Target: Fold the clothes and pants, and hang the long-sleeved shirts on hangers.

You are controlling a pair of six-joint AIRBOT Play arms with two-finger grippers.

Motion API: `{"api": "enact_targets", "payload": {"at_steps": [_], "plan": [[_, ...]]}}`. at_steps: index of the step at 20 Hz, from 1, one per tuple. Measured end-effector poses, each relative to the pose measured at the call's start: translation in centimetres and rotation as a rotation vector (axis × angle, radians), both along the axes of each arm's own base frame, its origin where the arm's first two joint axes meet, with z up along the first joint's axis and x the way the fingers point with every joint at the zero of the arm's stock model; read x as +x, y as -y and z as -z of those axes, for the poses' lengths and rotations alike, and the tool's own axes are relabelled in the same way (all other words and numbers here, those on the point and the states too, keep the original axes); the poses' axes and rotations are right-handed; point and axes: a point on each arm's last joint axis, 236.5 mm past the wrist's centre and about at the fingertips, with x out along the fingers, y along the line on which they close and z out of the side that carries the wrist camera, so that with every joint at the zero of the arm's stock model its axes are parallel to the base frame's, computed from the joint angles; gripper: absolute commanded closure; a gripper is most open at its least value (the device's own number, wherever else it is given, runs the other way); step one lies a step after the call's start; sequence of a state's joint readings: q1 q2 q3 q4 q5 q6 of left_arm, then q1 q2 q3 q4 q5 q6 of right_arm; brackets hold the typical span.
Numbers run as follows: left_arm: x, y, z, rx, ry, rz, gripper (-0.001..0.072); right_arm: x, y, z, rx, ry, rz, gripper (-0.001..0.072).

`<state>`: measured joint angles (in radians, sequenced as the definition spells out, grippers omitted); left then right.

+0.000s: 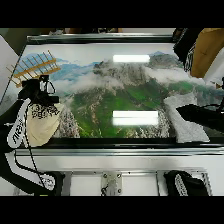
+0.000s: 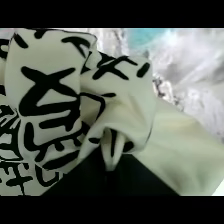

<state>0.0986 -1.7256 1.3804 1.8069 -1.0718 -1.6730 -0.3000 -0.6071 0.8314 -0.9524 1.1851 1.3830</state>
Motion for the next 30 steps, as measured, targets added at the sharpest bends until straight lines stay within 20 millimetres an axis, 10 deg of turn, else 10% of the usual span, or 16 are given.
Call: {"api": "enact_targets", "payload": {"at_steps": [5, 9, 15, 18, 21, 22, 23, 26, 30], "plan": [[4.1, 4.9, -8.0, -0.075, 0.19, 0.027, 0.0702, 0.0, 0.0, 0.0, 0.0, 0.0, 0.0, 0.0699], [6.2, 18.5, -19.2, -0.25, 0.43, 0.323, 0.0701, 0.0, 0.0, 0.0, 0.0, 0.0, 0.0, 0.0699], [-0.4, 37.8, -30.6, -0.385, 0.627, 0.88, 0.0701, 0.0, -0.2, -0.2, 0.012, 0.004, -0.002, 0.0699], [-3.3, 41.7, -29.9, -0.4, 0.601, 1.009, 0.0701, 0.1, -0.3, -0.2, 0.018, 0.006, -0.004, 0.0699], [-5.1, 43.7, -24.7, -0.41, 0.483, 1.063, 0.0624, 0.1, -0.4, -0.3, 0.022, 0.007, -0.005, 0.0699], [-5.8, 44.3, -22.4, -0.421, 0.427, 1.069, 0.0142, 0.1, -0.4, -0.3, 0.023, 0.007, -0.005, 0.0698], [-6.5, 44.8, -20.3, -0.433, 0.377, 1.071, 0.0024, 0.1, -0.4, -0.3, 0.024, 0.007, -0.005, 0.0698], [-7.4, 44.7, -15.9, -0.45, 0.257, 1.005, 0.0027, 0.1, -0.4, -0.3, 0.023, 0.008, -0.005, 0.0696], [-3.6, 37.4, -15.8, -0.431, 0.253, 0.704, 0.0027, 0.1, -0.4, -0.3, 0.024, 0.007, -0.005, 0.0696]]}}
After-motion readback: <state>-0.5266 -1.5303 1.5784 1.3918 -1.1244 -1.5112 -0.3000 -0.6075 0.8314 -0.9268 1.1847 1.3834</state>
